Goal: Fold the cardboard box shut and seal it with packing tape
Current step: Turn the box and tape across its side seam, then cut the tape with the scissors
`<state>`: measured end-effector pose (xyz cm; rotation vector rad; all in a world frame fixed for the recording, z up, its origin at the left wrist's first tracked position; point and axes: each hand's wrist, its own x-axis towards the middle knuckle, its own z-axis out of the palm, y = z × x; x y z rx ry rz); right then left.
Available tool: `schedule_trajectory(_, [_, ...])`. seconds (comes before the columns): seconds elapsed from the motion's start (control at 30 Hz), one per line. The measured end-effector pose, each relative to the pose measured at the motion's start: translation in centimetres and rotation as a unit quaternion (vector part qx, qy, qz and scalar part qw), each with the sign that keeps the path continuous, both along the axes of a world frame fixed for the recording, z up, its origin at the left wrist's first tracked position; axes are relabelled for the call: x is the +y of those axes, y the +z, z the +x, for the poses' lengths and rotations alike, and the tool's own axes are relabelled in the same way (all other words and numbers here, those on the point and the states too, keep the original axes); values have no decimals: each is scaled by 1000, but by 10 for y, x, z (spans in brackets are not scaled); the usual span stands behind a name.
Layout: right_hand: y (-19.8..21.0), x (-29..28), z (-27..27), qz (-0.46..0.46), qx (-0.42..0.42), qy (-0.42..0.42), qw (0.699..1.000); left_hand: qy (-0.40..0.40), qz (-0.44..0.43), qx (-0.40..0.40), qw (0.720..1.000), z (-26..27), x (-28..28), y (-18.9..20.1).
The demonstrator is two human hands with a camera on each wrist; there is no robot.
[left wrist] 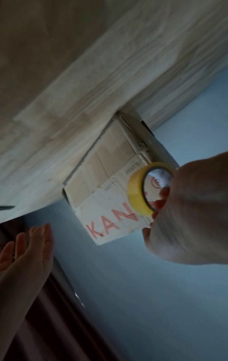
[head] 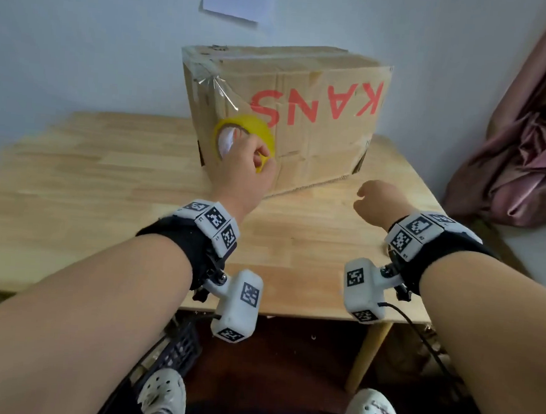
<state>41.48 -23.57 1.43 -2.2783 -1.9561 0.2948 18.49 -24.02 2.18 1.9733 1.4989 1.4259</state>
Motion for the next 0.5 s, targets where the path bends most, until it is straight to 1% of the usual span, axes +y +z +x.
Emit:
schedule_trajectory(0.07, [-18,-4,25,-47,-14,-32,998,-36,-70,30,996,21,3,-11])
schedule_trajectory(0.17, [-42,-9,49,-132,-41,-77,987,-55,-123,85,987,50,16,-28])
schedule_trajectory(0.2, [-51,-7,57,-135,-38,-85,987,-59,-138,95,984,58,22,-35])
schedule_trajectory(0.27, [-69,0,69,-136,0,-127,983,-77,-170,116,976,73,35,-50])
schedule_trajectory(0.37, [-88,15,77,-129,23,-131,983,-94,-208,142,963,87,56,-67])
schedule_trajectory(0.47, [-99,23,69,-108,-42,-109,987,-98,-230,156,956,92,76,-76])
schedule_trajectory(0.5, [-101,27,63,-98,-51,-103,988,-99,-231,158,955,91,82,-78])
